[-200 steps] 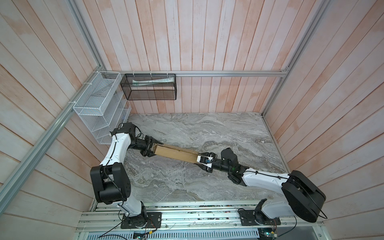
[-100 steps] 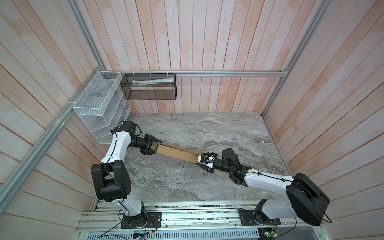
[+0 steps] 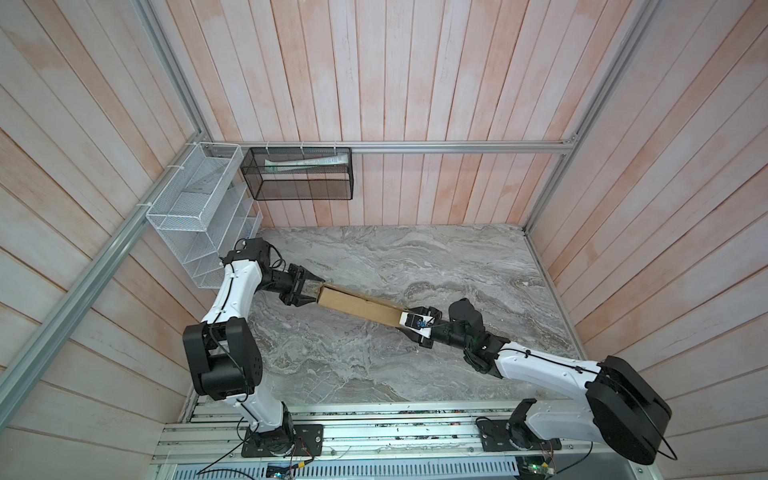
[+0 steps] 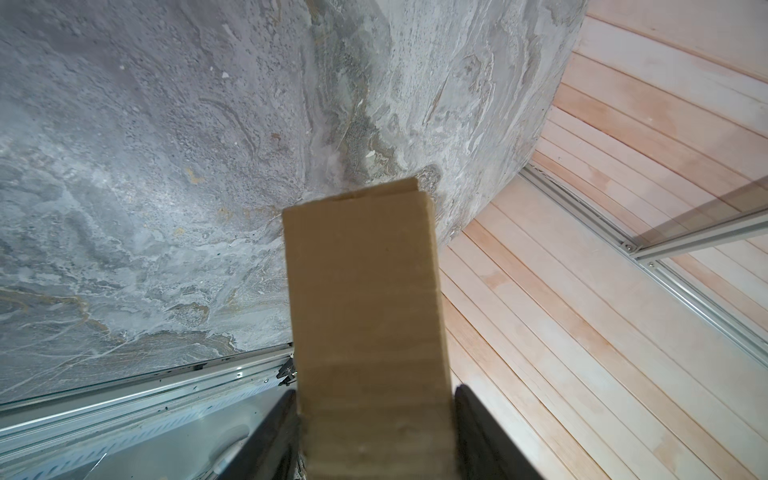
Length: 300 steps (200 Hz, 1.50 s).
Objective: Fold the paper box
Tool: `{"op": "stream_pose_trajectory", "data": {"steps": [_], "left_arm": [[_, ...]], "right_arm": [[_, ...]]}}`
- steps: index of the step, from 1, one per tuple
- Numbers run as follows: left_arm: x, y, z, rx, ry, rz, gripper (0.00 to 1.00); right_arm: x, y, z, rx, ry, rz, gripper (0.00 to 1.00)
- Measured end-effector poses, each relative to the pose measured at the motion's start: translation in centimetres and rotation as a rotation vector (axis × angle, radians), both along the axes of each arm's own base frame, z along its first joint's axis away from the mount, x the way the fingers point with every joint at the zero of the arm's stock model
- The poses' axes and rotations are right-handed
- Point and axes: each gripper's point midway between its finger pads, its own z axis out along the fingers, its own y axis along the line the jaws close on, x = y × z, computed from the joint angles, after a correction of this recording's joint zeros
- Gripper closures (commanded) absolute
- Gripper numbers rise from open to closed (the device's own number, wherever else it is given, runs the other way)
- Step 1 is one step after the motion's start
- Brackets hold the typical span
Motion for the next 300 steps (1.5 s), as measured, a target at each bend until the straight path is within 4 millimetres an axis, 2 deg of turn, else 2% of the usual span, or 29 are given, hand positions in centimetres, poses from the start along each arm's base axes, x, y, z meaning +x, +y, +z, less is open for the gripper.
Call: {"op": "stream_pose_trajectory", "data": {"steps": [31, 74, 139, 190, 222, 253, 300], "left_arm": [[1.3, 1.0, 0.1, 0.022, -0.036, 0.021, 0.40], [2.7, 1.7, -0.2, 0.053, -0.058, 0.028, 0.40], [6.3, 3.4, -0.6, 0.150, -0.151, 0.099, 0.40], [8.1, 3.9, -1.9, 0.211, -0.240, 0.124, 0.40], [9.4, 4.4, -1.3, 0.259, -0.338, 0.107, 0.43], [9.9, 4.4, 0.3, 0.322, -0.469, 0.049, 0.45], [8.6, 3.5, 2.4, 0.378, -0.658, -0.054, 0.44]], "right_arm": [[-0.6, -0.6, -1.7, -0.045, 0.044, -0.001, 0.52], [-0.8, -0.9, -1.7, -0.053, 0.053, -0.002, 0.52], [-1.1, -1.2, -1.6, -0.080, 0.082, -0.004, 0.52], [-1.2, -1.3, -1.3, -0.096, 0.133, -0.015, 0.53], [-1.2, -1.3, -1.0, -0.106, 0.190, -0.030, 0.53], [-1.1, -1.1, -0.9, -0.118, 0.251, -0.044, 0.54], [-1.0, -1.0, -0.8, -0.134, 0.328, -0.068, 0.54]]}}
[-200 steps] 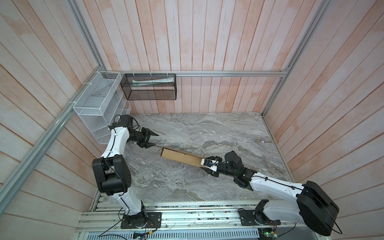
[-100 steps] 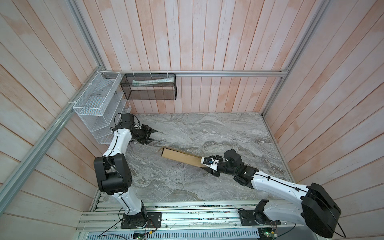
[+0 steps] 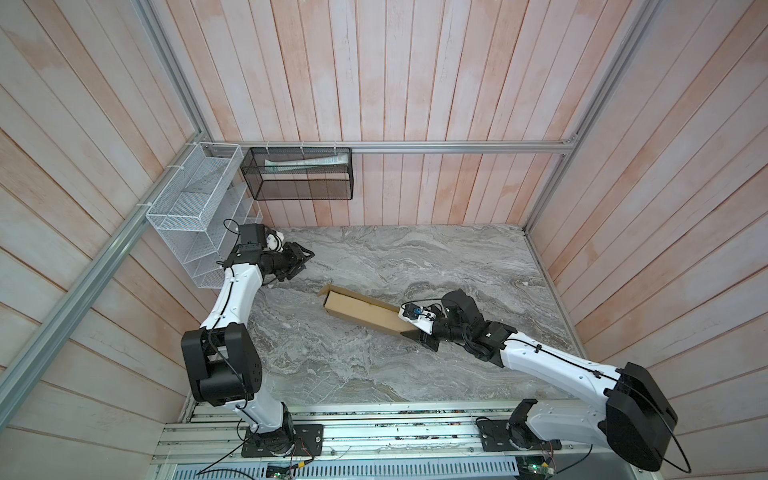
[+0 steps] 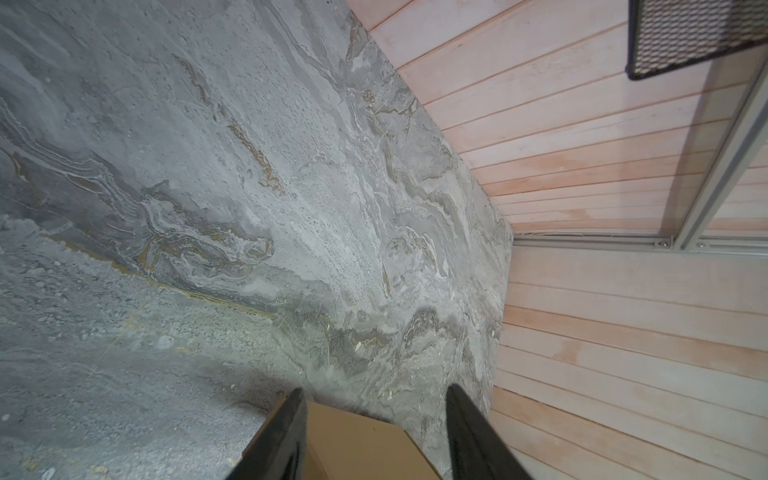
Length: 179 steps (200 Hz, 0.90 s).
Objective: Fold the paper box
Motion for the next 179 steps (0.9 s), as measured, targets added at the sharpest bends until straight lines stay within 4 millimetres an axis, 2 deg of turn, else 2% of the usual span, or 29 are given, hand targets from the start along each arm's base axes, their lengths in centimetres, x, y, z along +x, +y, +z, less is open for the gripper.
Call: {"op": "stream_pose_trajectory", "data": {"steps": [35, 89, 111, 137, 179], "left_arm": [[-1.6, -0.8, 1.4, 0.040, -0.101, -0.087, 0.45], [-4.6, -2.5, 7.9, 0.072, -0.358, -0.222, 0.45], [-5.6, -3.0, 9.4, 0.092, -0.428, -0.269, 0.44], [-6.5, -3.3, 9.4, 0.121, -0.459, -0.306, 0.44], [-7.8, -3.3, 6.8, 0.160, -0.411, -0.327, 0.44]], "right_arm": [[0.3, 0.3, -0.1, -0.024, 0.032, -0.005, 0.55], [0.8, 0.7, -0.3, -0.068, 0.067, 0.000, 0.55], [0.8, 0.8, -0.3, -0.081, 0.074, 0.001, 0.55], [1.0, 0.9, -0.4, -0.096, 0.076, 0.008, 0.55], [1.5, 1.1, -0.5, -0.111, 0.092, 0.022, 0.55]]}}
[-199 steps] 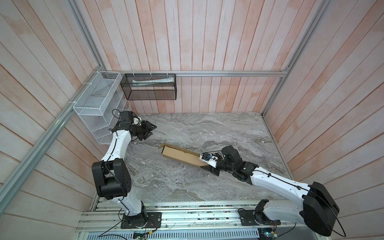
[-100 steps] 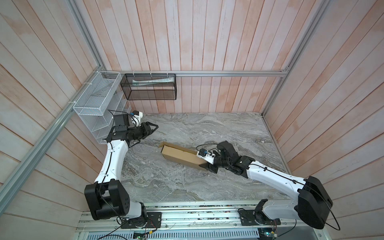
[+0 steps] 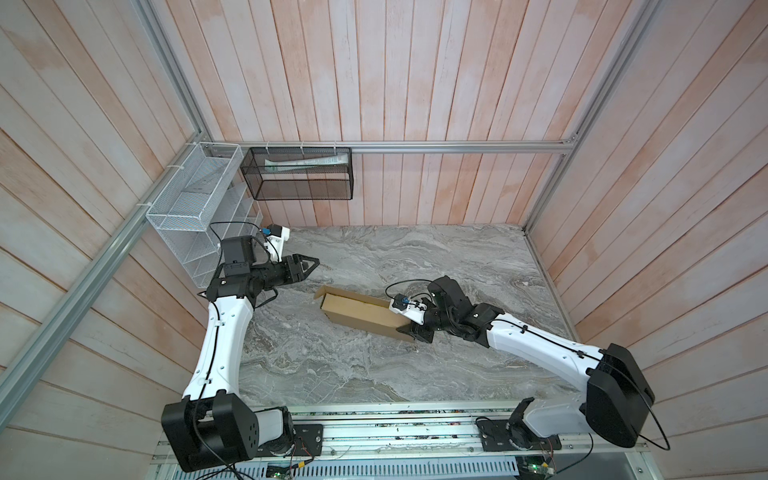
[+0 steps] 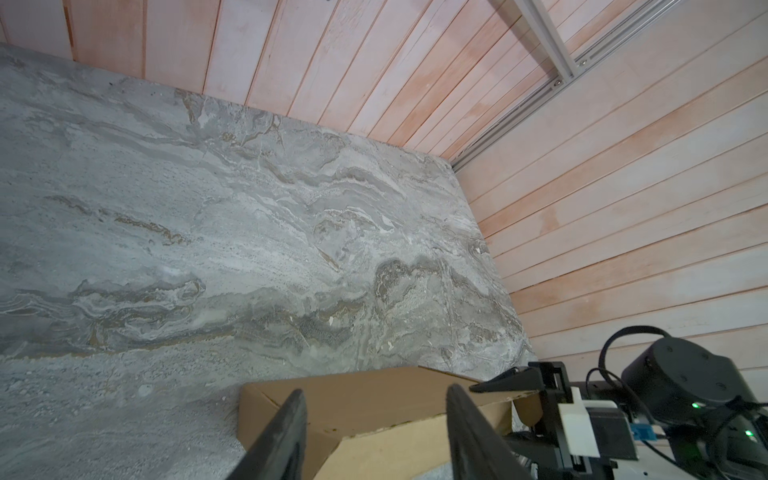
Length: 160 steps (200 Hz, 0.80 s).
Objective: Fold the paper box
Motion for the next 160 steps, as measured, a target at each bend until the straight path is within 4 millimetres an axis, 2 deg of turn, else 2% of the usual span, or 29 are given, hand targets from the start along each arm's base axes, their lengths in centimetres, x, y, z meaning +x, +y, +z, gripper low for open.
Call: {"op": "stream_pose_trajectory", "data": {"steps": [55, 106, 160], "left_arm": [[-1.4, -0.8, -1.4, 0.099, -0.011, -0.017, 0.44], [-1.2, -2.0, -2.8, 0.201, -0.024, -0.038, 0.44], [-0.7, -1.4, -4.4, 0.283, -0.002, -0.005, 0.44]], "right_arm": [[1.3, -0.2, 0.0, 0.013, 0.030, 0.021, 0.56], [1.7, -0.4, 0.0, 0.019, 0.056, 0.062, 0.57], [1.7, -0.8, 0.1, 0.029, 0.058, 0.089, 0.57]]}}
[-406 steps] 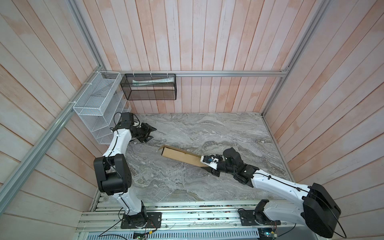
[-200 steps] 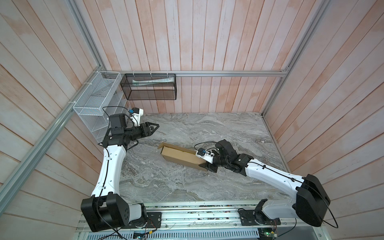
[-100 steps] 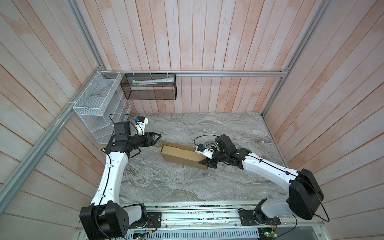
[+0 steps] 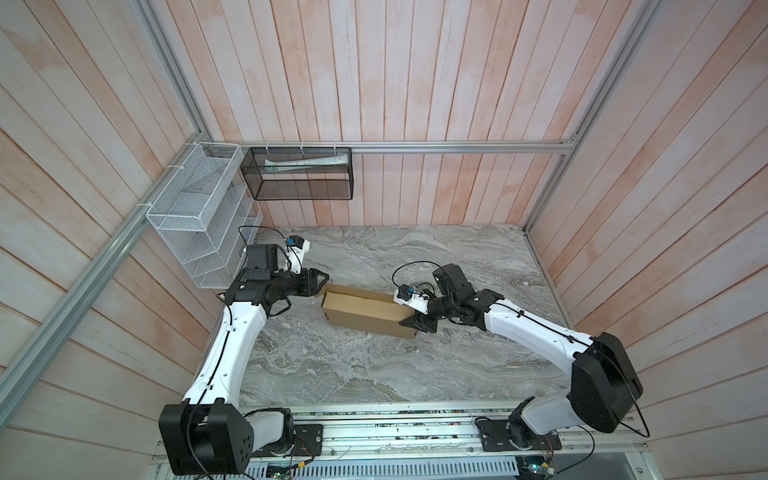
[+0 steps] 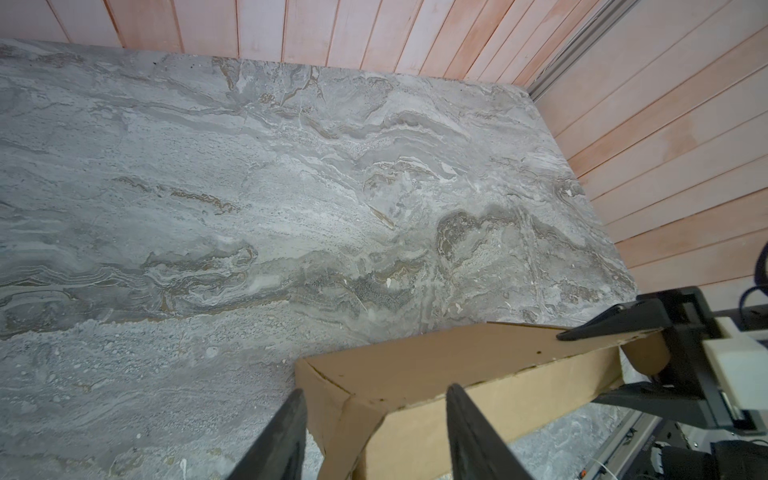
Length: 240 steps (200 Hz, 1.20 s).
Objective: Fold the paper box
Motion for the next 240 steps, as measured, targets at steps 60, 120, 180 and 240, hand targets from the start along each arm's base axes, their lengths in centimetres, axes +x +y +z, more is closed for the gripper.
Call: {"op": "stream_pose_trajectory", "data": {"steps": [60, 120, 180, 240], "left_arm": [[-0.7, 0.1, -2.3, 0.020, 0.053, 0.009, 0.53], [-2.5, -0.6, -3.0, -0.024, 0.079, 0.000, 0.62], [-3.5, -1.4, -3.3, -0.060, 0.087, -0.013, 0.69], [-3.2, -1.5, -3.4, -0.050, 0.085, 0.018, 0.80]], "right_arm": [[0.0, -0.1, 0.0, 0.002, 0.001, 0.004, 0.59], [0.1, 0.0, -0.1, 0.001, 0.004, 0.004, 0.61], [0.5, 0.2, -0.1, -0.007, 0.019, 0.006, 0.62], [0.6, 0.3, -0.1, -0.009, 0.033, 0.006, 0.64]]}}
